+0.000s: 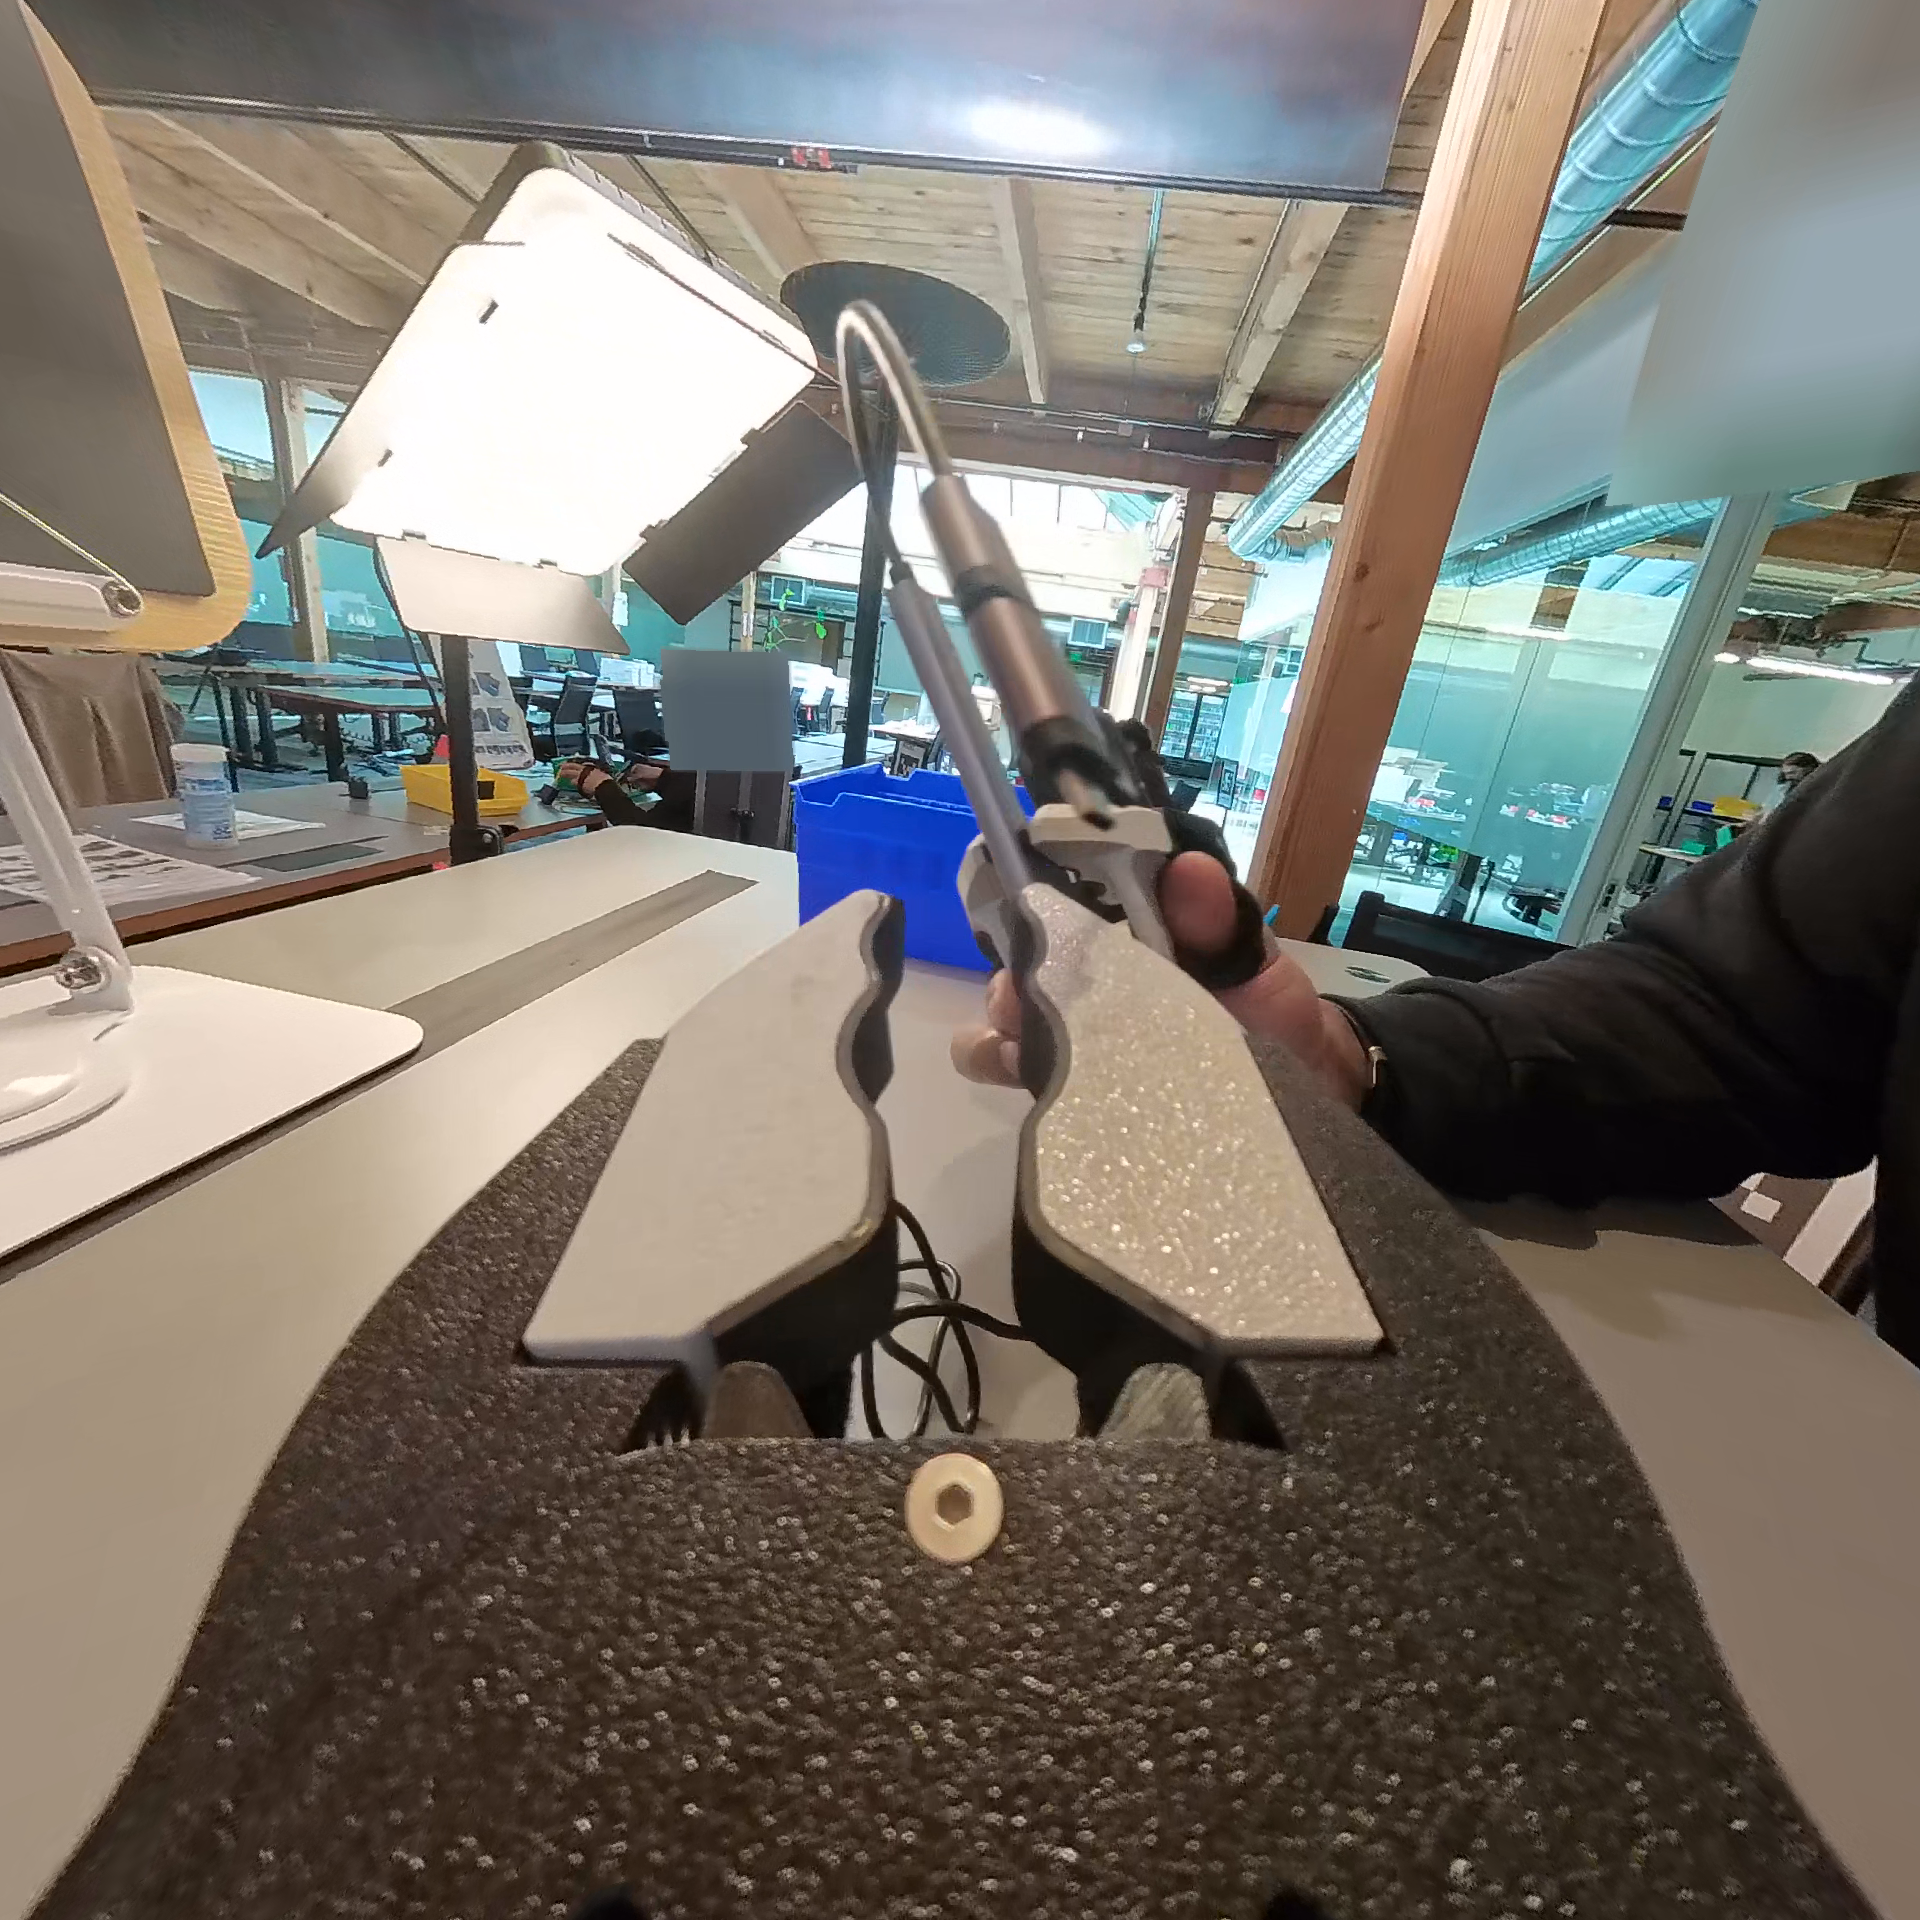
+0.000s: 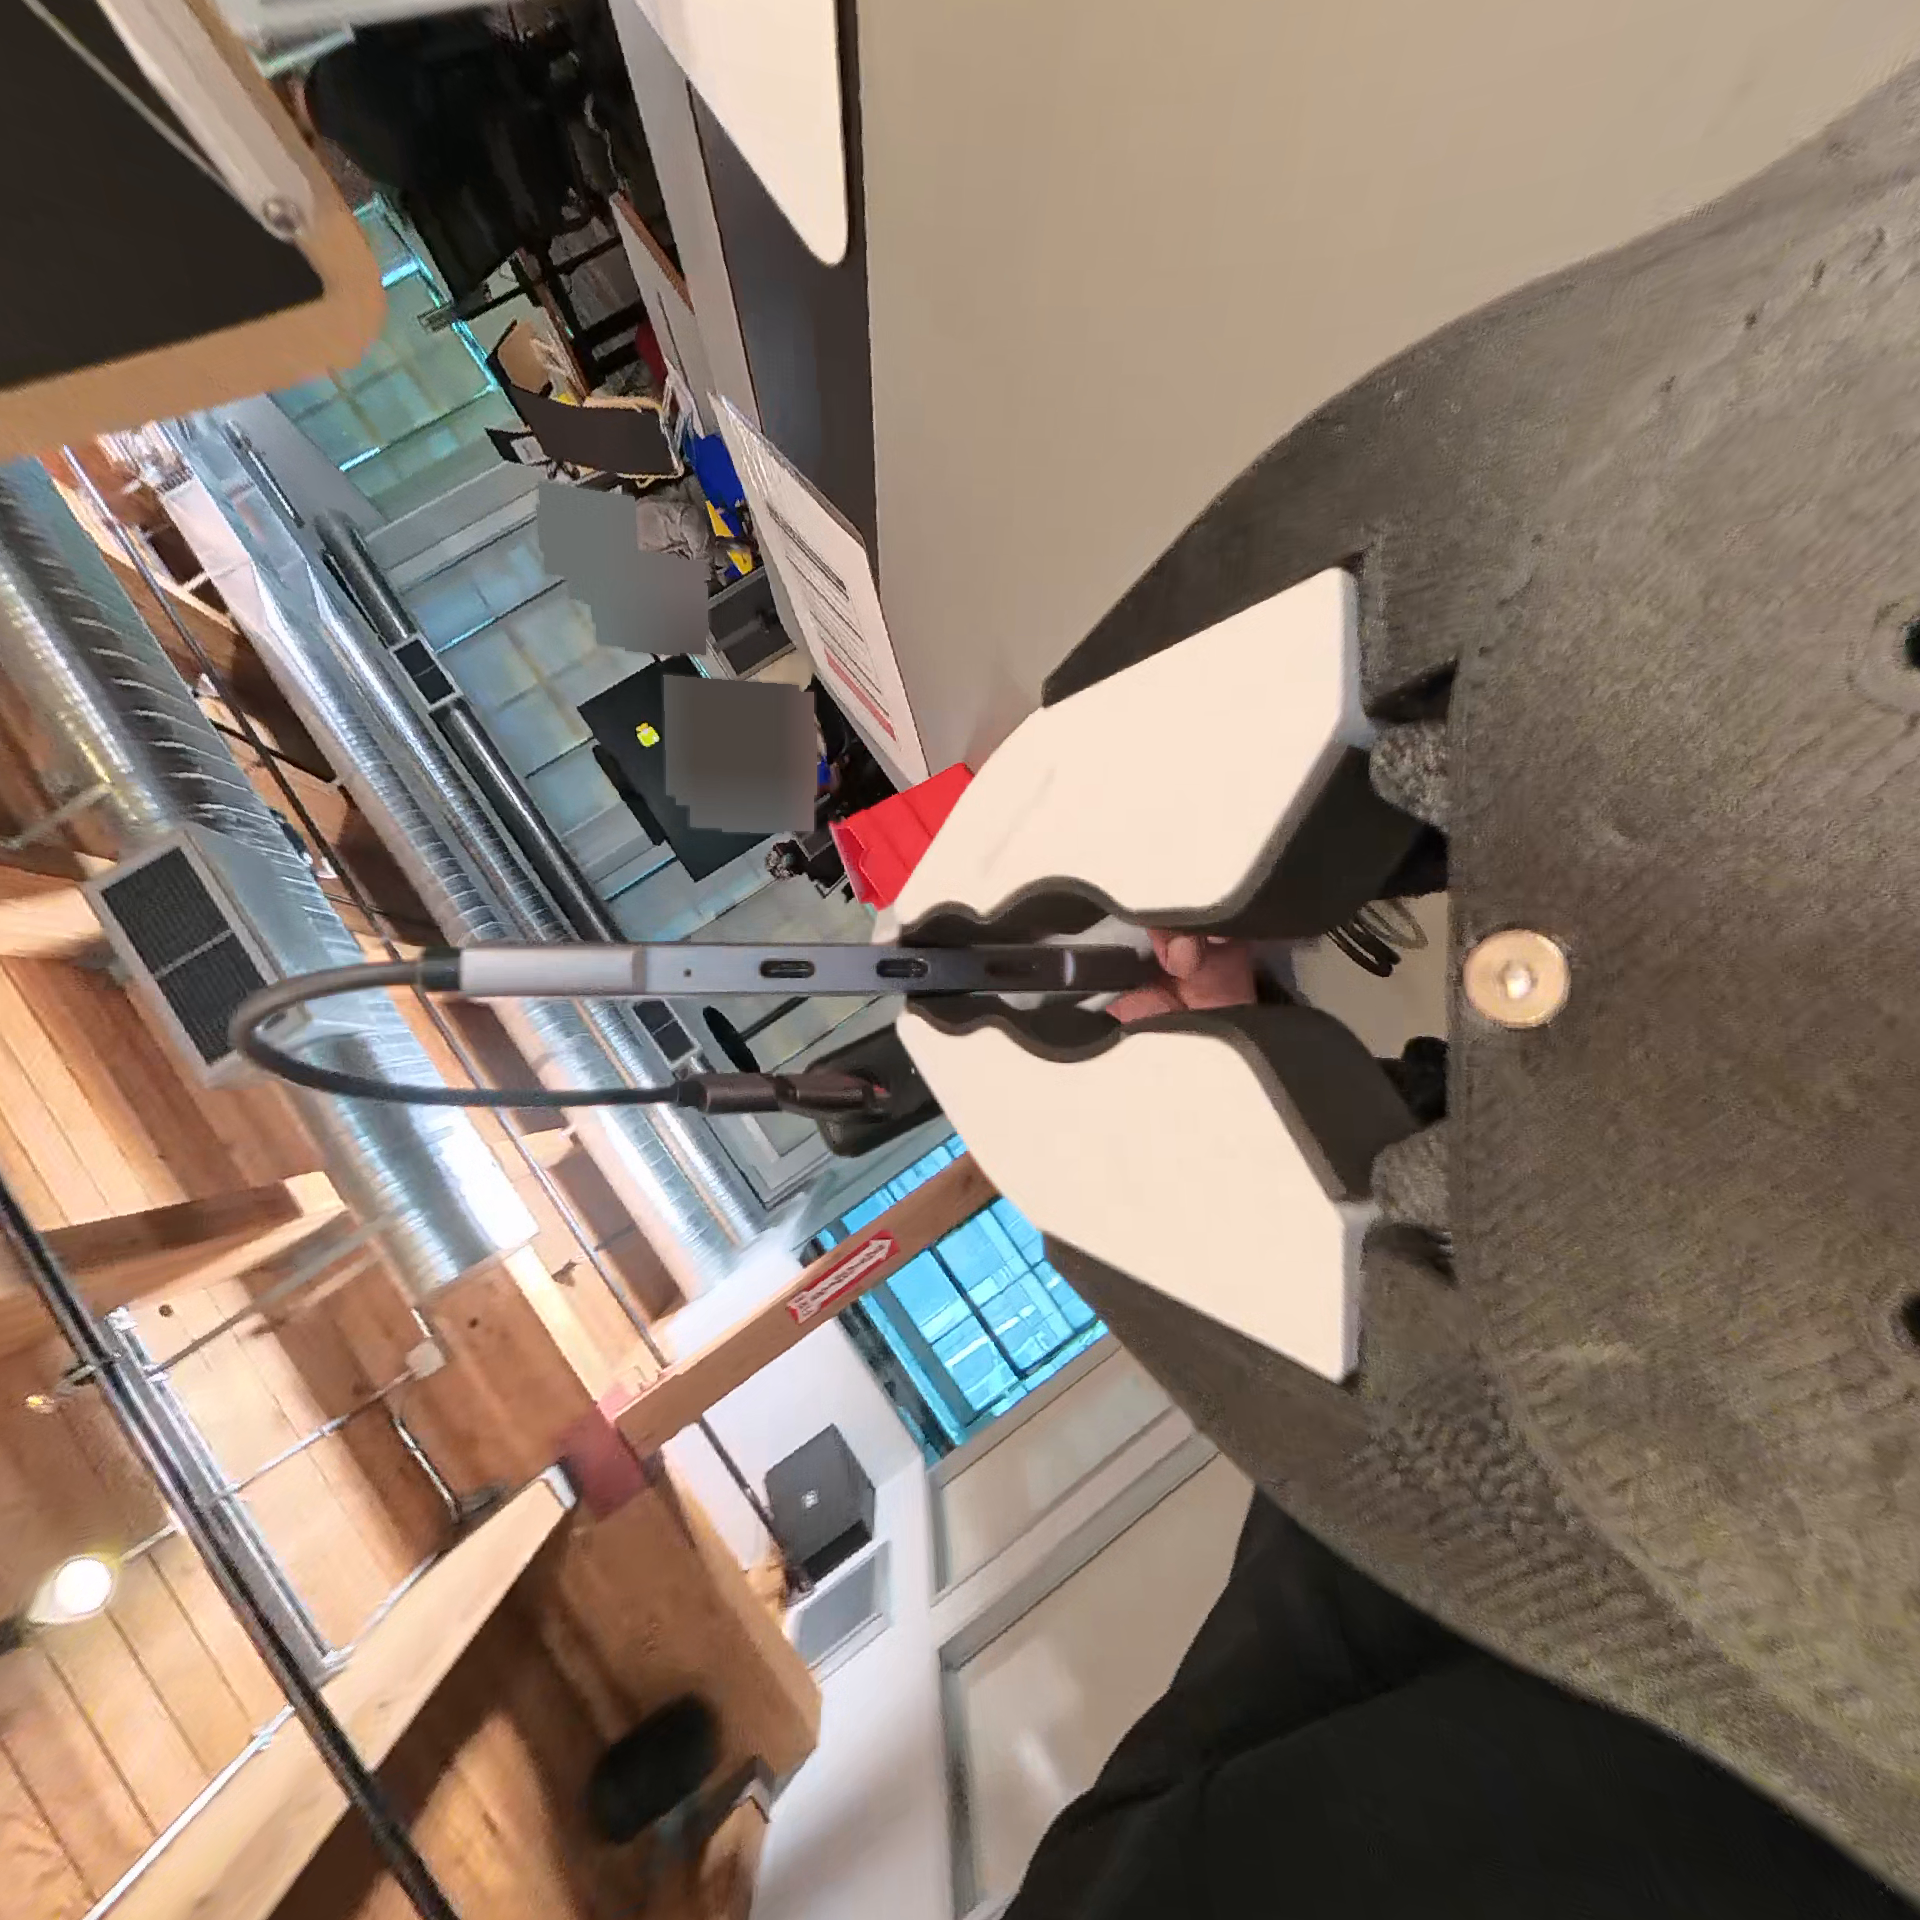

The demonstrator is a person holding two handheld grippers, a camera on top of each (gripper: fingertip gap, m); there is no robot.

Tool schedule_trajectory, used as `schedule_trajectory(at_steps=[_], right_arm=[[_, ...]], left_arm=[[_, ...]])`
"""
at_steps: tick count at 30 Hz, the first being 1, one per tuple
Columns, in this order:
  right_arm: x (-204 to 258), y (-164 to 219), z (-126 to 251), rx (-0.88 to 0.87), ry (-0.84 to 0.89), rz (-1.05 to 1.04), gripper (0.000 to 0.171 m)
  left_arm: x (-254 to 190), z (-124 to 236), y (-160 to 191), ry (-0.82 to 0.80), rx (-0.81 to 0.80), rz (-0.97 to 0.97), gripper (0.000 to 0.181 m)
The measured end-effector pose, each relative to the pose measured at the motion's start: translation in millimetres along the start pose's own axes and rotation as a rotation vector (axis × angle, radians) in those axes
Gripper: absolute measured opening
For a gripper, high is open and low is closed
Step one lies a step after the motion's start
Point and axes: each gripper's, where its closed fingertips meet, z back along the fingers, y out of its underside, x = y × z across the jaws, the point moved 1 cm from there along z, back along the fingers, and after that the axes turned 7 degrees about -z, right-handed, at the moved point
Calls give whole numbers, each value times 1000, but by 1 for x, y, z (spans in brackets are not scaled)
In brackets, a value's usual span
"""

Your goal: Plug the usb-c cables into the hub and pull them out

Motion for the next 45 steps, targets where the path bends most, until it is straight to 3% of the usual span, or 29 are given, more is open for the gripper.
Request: schedule_trajectory(at_steps=[5, 24, 32, 45], right_arm=[[-20, -6, 7, -53, 98, -38, 9], [-8, 33, -20, 114, 146, 132, 9], [-7, 40, -24, 147, 135, 121, 9], [-1, 46, -25, 188, 7, -65, 9]], left_arm=[[-12, -3, 4, 85, 34, 9, 9], [-6, -27, 22, 57, 104, 250, 37], [-8, -27, 15, 65, 30, 240, 17], [-12, -25, 10, 107, -21, 248, 12]])
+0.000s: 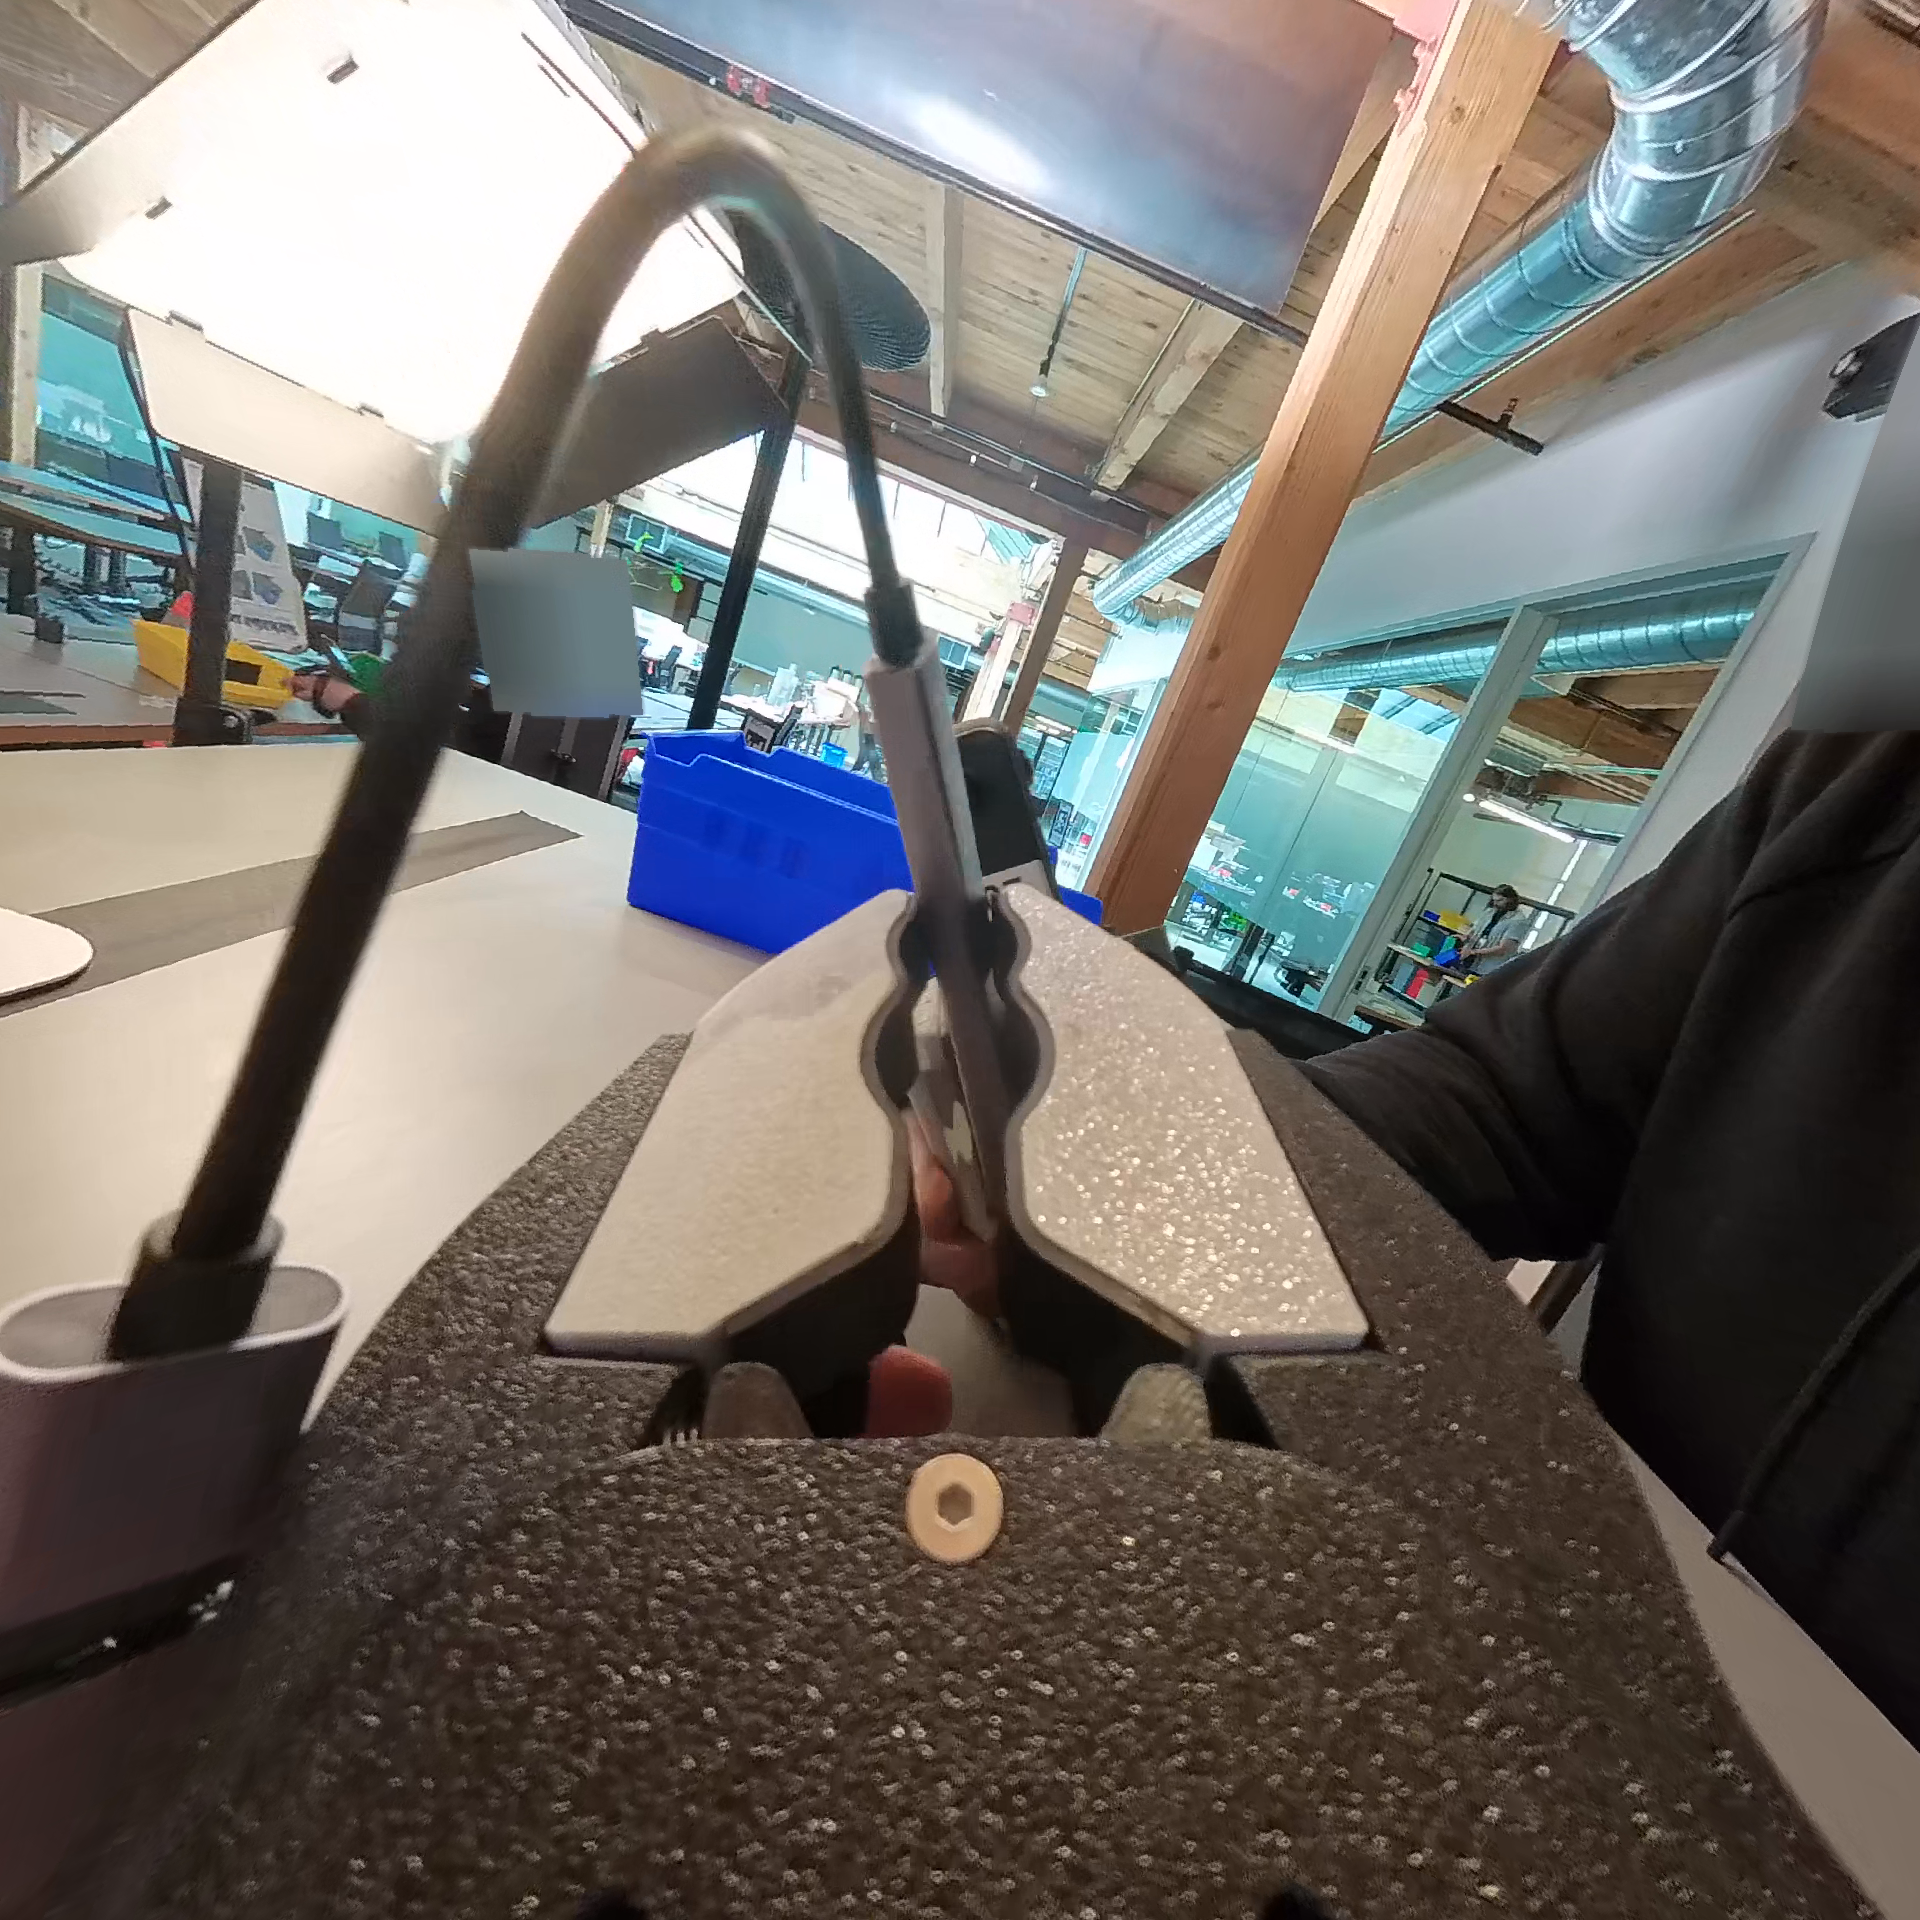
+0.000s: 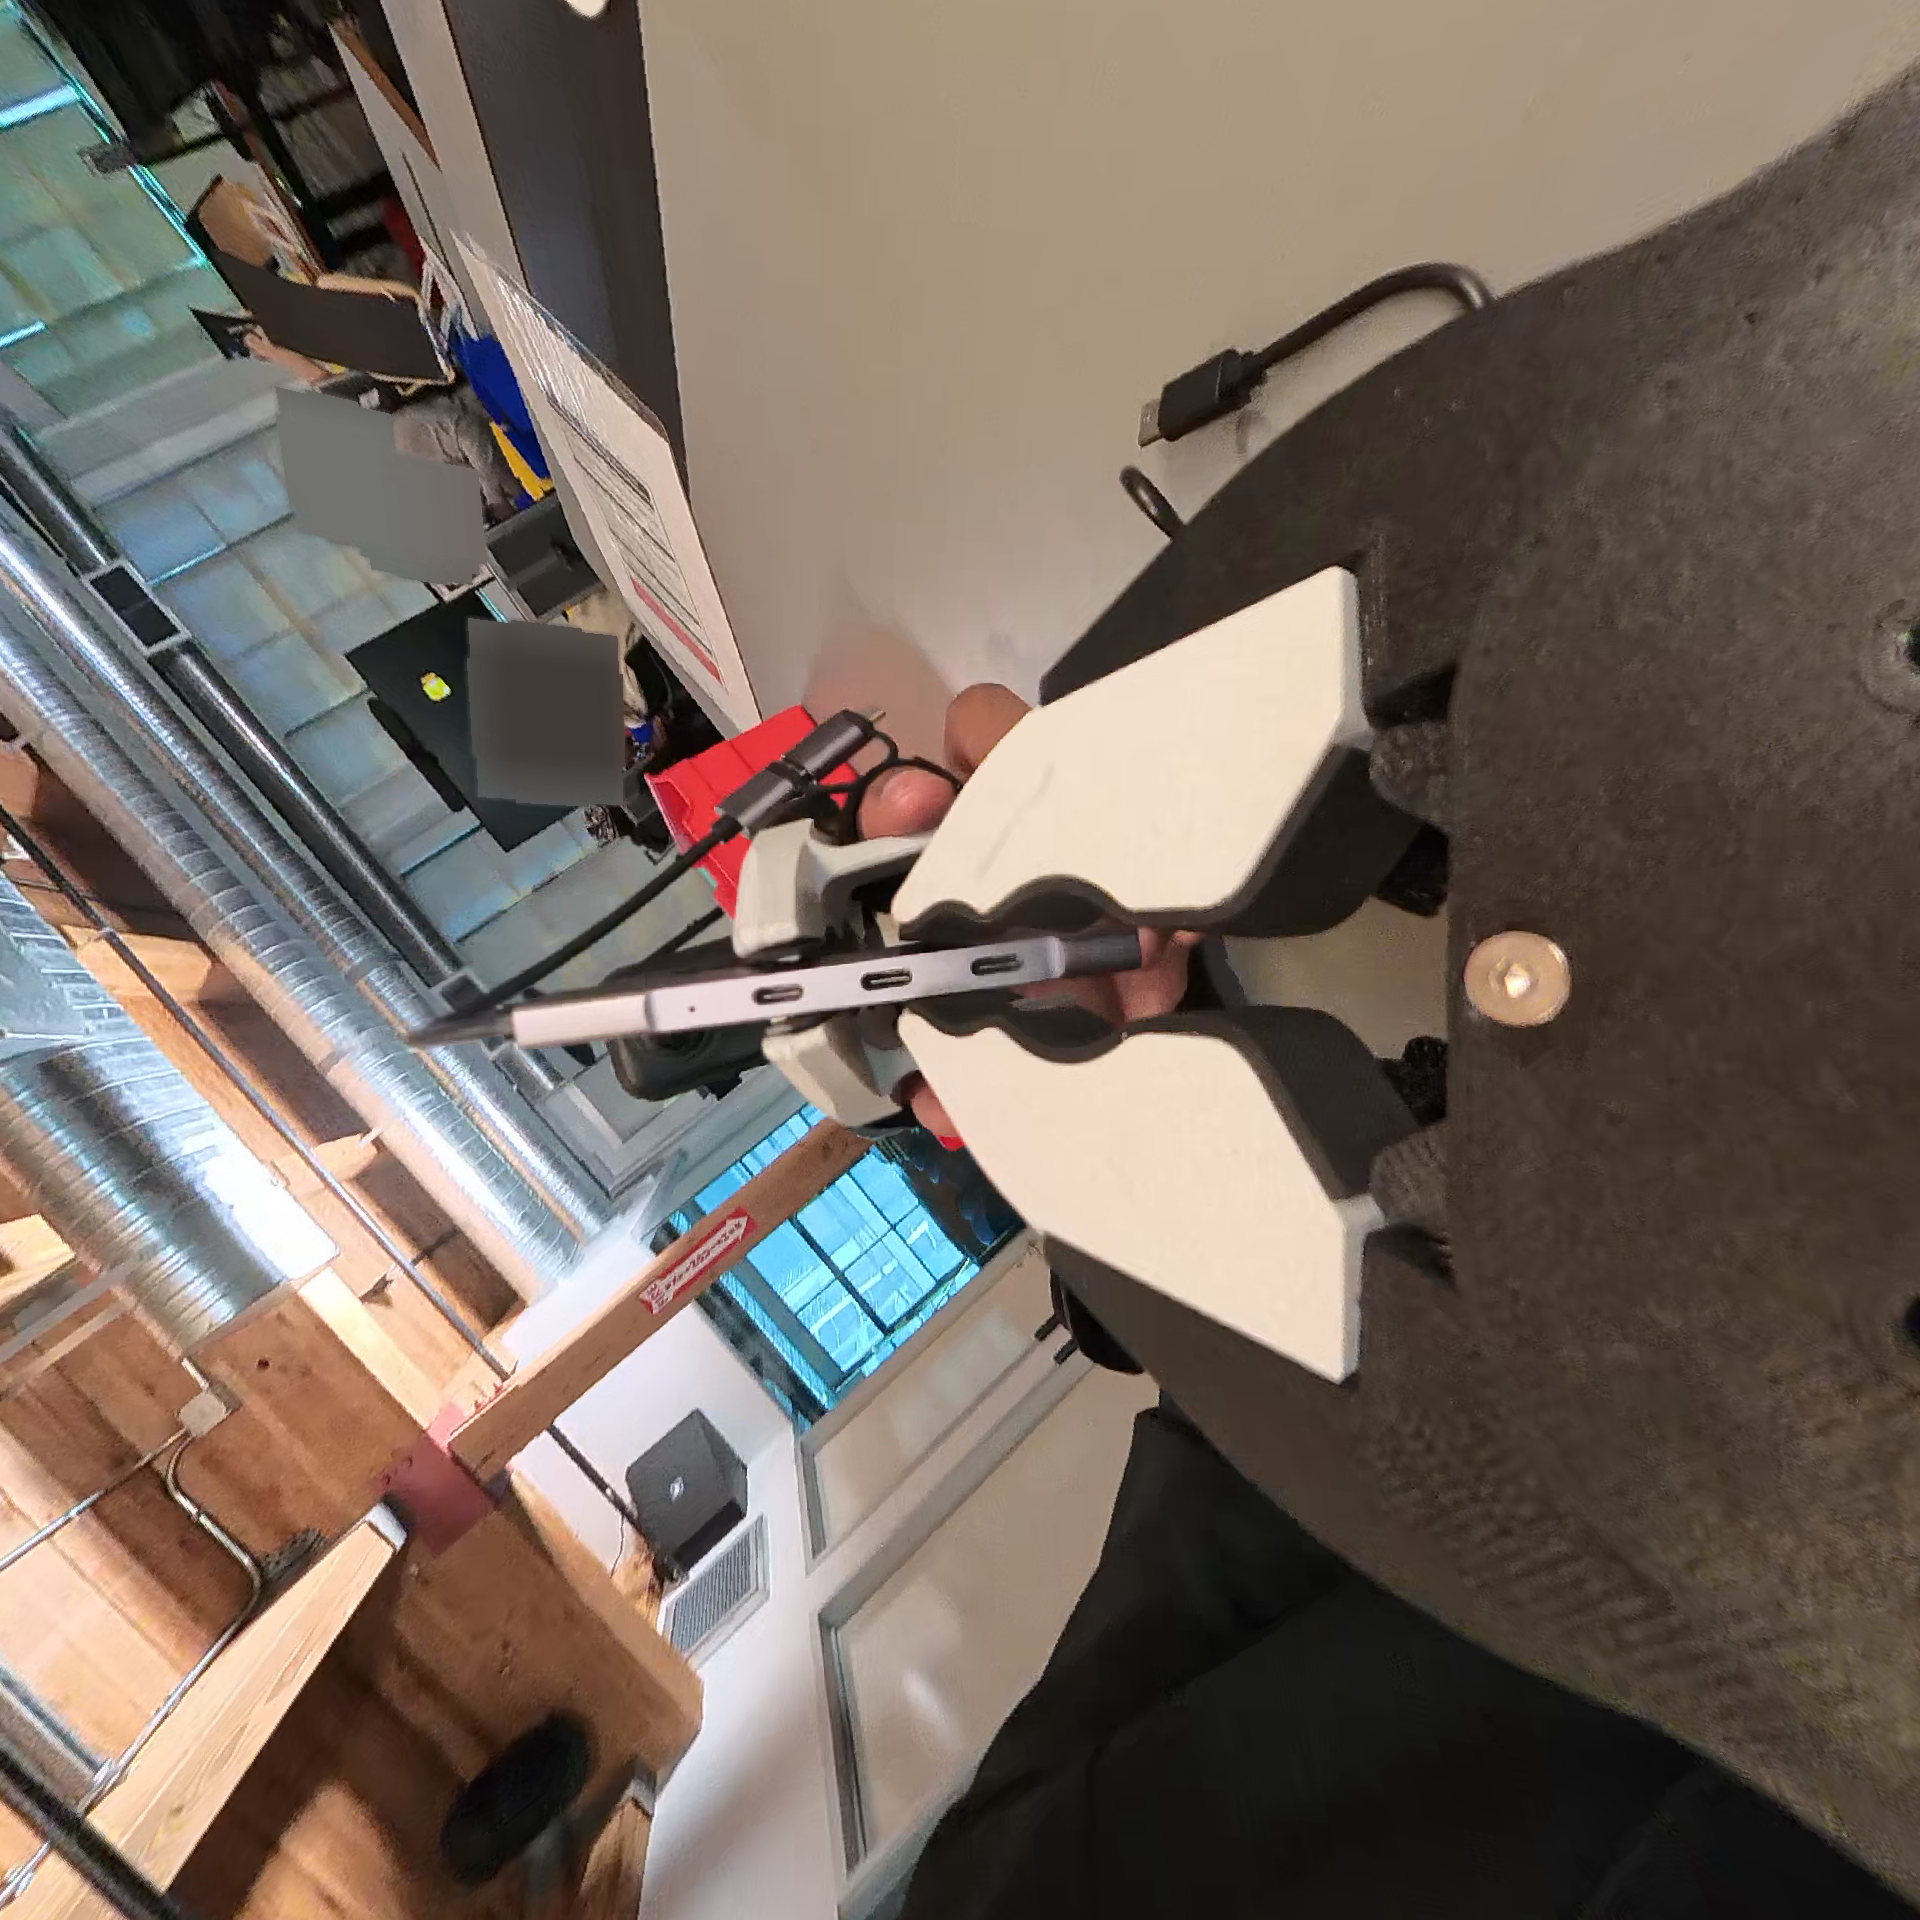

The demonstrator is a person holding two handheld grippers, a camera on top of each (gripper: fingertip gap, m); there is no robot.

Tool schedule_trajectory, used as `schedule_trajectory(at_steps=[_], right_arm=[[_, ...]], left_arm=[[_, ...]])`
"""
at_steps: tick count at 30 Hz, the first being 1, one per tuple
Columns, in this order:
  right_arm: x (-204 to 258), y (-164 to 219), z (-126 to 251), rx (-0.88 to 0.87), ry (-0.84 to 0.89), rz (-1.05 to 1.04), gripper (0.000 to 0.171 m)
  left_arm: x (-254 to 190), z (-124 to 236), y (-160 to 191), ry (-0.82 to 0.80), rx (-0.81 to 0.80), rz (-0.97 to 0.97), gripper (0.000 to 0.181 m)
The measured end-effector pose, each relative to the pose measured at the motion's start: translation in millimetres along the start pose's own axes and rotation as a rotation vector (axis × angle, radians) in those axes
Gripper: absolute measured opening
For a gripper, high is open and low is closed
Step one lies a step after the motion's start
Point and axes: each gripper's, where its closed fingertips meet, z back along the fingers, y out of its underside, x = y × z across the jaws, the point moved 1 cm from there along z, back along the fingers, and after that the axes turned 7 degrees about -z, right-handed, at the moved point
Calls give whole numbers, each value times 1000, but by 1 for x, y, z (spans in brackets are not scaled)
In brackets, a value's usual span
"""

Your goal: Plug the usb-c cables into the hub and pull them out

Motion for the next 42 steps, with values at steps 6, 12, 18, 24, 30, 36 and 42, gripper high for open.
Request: schedule_trajectory(at_steps=[6, 12, 18, 24, 30, 36, 42], right_arm=[[-1, -1, 1, -3, 22, 13, 11], [-6, -4, 7, 26, 54, 51, 27], [-4, 9, 2, 111, 64, 70, 9], [-5, -4, 8, 22, 22, -10, 9], [-6, -8, 10, -3, 10, -39, 9], [-7, -4, 8, 20, 34, -15, 9], [-8, -4, 7, 11, 57, 4, 9]], left_arm=[[-1, 1, 0, 8, 12, -24, 10], [7, 10, -5, -19, -7, 5, 10], [0, 6, -3, 45, -7, 69, 10], [6, 5, -4, 16, -36, 104, 21], [10, 6, -7, -2, -62, 108, 19], [15, 9, -11, -27, -93, 112, 14], [19, 11, -12, -38, -106, 130, 12]])
